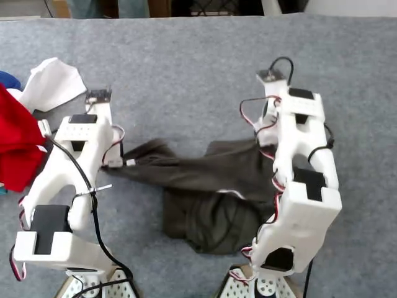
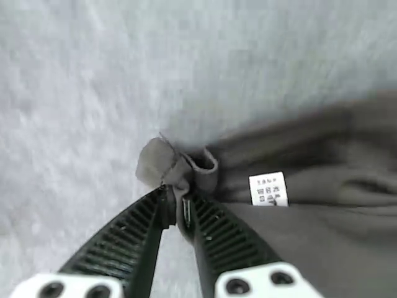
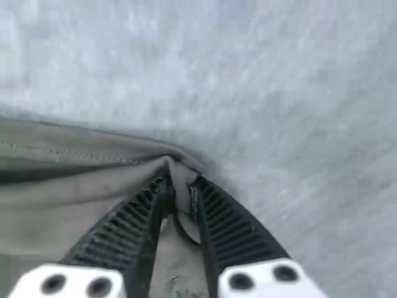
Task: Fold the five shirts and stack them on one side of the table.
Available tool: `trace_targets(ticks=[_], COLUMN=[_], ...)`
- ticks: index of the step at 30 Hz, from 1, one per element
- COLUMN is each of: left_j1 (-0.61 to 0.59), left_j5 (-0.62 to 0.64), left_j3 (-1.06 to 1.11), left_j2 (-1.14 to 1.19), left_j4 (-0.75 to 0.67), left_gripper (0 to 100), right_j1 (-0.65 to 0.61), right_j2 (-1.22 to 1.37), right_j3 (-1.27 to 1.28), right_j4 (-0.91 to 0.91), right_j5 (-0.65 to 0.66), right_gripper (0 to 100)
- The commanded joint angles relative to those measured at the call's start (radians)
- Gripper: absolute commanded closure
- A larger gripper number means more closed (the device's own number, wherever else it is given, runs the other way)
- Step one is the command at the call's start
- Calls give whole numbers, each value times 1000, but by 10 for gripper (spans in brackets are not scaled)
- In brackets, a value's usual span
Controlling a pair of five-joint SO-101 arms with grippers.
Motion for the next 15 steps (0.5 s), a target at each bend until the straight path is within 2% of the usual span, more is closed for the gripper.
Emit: trace_targets(ticks=[1, 7, 11, 13, 15], left_j1=[10, 73, 104, 110, 111], left_j5=[66, 180, 192, 192, 193], left_j3=[-64, -81, -96, -128, -176], left_j2=[-34, -14, 95, 160, 221], left_j4=[-114, -201, -242, -241, -233], left_gripper=[971, 971, 971, 971, 971], right_j1=[28, 97, 180, 195, 216], right_j2=[-65, -59, -58, -56, -62], right_j3=[-73, -45, 28, 74, 116], right_j4=[-100, -250, -350, -356, -354], right_j5=[9, -25, 6, 77, 71], right_gripper=[983, 981, 966, 884, 759])
